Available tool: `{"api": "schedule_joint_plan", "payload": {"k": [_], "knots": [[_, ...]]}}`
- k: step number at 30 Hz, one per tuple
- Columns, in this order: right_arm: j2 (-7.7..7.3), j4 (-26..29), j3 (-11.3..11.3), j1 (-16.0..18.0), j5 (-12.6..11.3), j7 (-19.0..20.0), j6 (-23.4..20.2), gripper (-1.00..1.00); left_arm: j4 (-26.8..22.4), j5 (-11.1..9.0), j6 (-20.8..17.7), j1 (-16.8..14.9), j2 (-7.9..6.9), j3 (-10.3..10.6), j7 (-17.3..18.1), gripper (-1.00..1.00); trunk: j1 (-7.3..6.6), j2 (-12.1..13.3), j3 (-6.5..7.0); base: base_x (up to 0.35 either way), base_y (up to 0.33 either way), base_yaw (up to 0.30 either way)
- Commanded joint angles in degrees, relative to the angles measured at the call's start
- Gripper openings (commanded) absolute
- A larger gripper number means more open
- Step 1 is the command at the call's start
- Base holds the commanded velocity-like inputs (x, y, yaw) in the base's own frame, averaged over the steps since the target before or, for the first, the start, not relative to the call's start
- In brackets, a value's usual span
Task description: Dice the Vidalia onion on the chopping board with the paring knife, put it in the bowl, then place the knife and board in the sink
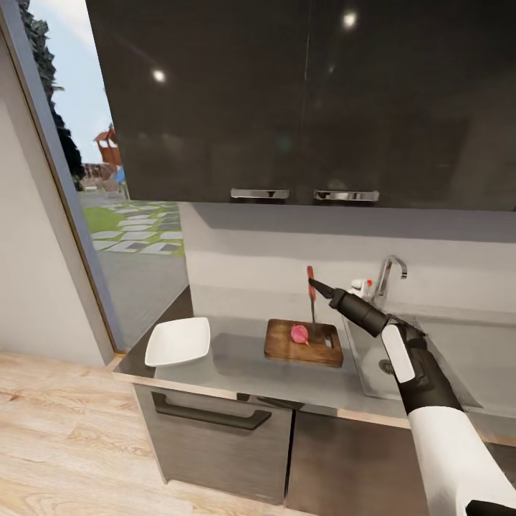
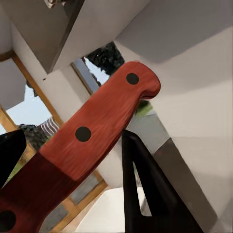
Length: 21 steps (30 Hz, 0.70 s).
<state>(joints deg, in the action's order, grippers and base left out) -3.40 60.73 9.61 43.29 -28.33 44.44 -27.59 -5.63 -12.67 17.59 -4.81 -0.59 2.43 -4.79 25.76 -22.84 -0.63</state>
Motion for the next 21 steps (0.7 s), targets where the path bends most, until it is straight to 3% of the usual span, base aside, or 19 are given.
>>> {"api": "schedule_joint_plan", "payload": {"k": [1,8,21], "knots": [[0.31,-0.03,0.06,0.04,-0.40,0.12,-0.44,-1.00,0.15,-0.34,0.17,-0.03,-0.01,0.29,-0.13,1.00,0.03,-0.08,-0.07,0.000,0.000,0.000],[4.30,-2.78,0.12,0.04,-0.39,0.10,-0.09,-1.00,0.66,-0.34,0.17,-0.03,-0.02,0.29,-0.13,1.00,0.03,-0.08,-0.07,0.000,0.000,0.000],[4.56,-2.99,0.15,0.04,-0.42,0.12,-0.18,-1.00,0.68,-0.34,0.17,-0.03,-0.02,0.25,-0.13,1.00,0.03,-0.08,-0.07,0.048,-0.004,0.000]]}}
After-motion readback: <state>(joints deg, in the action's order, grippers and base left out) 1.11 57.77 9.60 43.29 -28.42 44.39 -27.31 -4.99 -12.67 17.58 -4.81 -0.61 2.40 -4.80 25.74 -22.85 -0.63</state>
